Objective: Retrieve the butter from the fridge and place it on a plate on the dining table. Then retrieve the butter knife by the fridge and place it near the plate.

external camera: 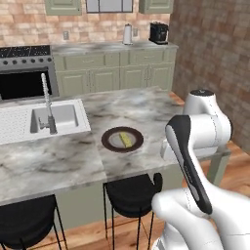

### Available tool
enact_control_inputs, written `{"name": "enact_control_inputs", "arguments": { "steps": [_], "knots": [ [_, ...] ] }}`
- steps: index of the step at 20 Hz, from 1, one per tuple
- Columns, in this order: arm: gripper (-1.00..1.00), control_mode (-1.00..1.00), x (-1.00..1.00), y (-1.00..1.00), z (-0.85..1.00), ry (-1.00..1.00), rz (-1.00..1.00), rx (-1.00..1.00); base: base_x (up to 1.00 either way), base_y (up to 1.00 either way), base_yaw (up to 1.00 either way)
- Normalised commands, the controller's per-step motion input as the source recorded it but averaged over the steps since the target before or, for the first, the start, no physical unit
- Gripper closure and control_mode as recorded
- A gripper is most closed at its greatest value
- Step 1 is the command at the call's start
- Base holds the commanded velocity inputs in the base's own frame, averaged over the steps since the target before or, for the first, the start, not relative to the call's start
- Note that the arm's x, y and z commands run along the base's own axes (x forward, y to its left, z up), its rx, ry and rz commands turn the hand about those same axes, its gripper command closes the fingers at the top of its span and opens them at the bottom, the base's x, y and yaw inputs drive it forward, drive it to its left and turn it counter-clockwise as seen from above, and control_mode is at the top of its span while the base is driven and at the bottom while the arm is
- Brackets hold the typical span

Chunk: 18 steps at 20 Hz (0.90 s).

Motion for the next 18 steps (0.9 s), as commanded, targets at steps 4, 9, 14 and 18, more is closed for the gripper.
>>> {"name": "enact_control_inputs", "arguments": {
  "steps": [4, 9, 14, 18],
  "knots": [
    [1.00, 1.00, 0.00, 0.00, 0.00, 0.00, 0.00, 0.00, 0.00, -0.40, 0.00],
    [1.00, 1.00, 0.00, 0.00, 0.00, 0.00, 0.00, 0.00, 0.00, -0.67, 0.00],
    [1.00, 1.00, 0.00, 0.00, 0.00, 0.00, 0.00, 0.00, 0.16, -0.33, 0.00],
    [1.00, 1.00, 0.00, 0.00, 0.00, 0.00, 0.00, 0.00, 0.42, 0.06, 0.00]
  ]
}}
